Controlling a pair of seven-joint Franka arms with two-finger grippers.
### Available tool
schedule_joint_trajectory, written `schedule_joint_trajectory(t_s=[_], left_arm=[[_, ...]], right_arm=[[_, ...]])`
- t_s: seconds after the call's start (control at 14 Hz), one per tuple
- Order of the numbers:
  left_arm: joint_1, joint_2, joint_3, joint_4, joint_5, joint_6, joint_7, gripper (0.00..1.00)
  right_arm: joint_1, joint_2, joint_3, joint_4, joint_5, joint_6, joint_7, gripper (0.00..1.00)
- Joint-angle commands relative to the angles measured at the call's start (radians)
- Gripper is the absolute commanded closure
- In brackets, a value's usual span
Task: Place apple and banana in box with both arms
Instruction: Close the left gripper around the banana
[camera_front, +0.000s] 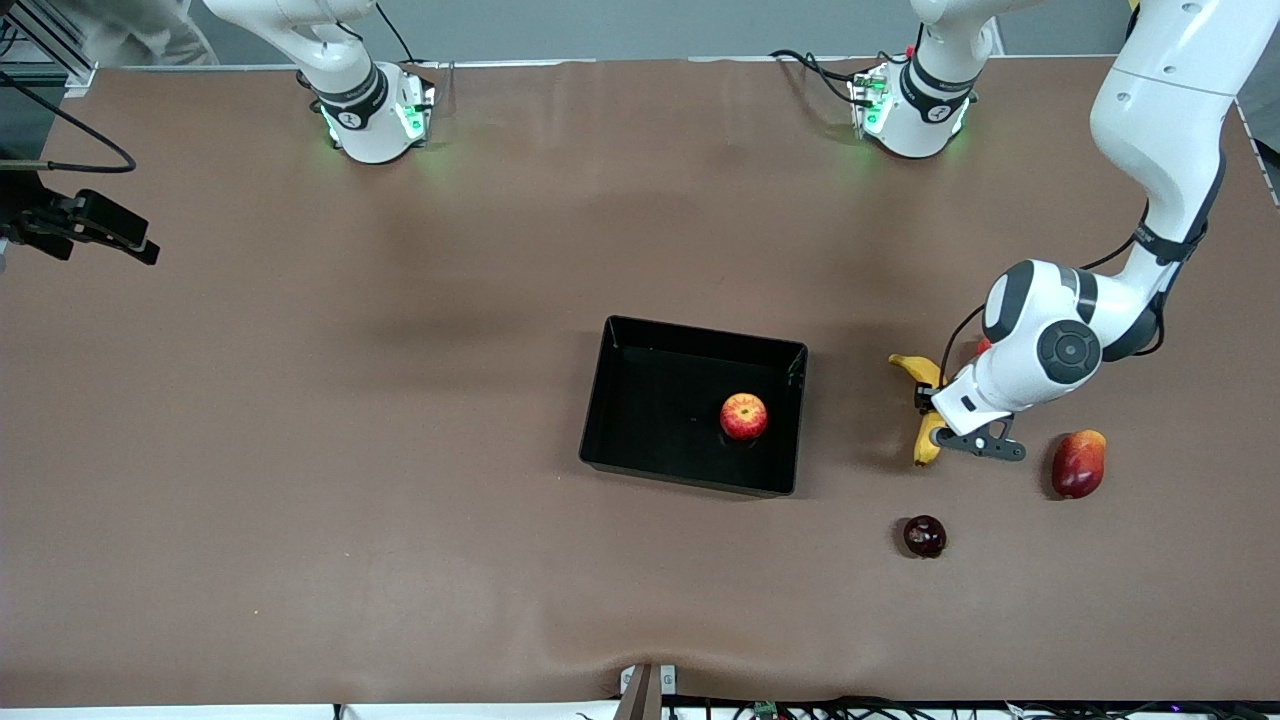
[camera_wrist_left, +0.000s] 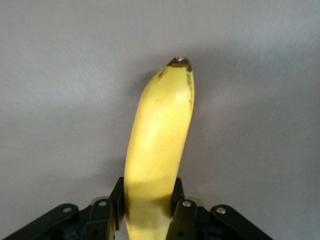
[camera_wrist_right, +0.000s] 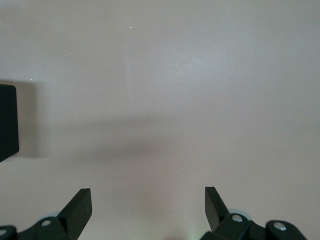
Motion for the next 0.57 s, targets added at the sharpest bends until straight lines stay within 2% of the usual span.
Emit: schedule_joint_trajectory(t_s=[0.0,0.21,0.5], left_arm=[[0.002,-0.087,-0.03,0.036,0.009,-0.116,-0.002,1.0],[0.002,-0.108,-0.073,0.146,-0.005,-0.267,-0.004,1.0],[-0.016,-0.096,-0.138,0.338,-0.095,-0.438,-0.102,1.0]], right_arm=[[0.0,-0.008,0.002,-0.003,0.003,0.004,0.011,0.0],[-0.002,-0.008,0.002,-0.003,0.002,0.004,0.011,0.0],[-0.003,-0.008,0.002,-0.003,0.002,0.004,0.011,0.0]])
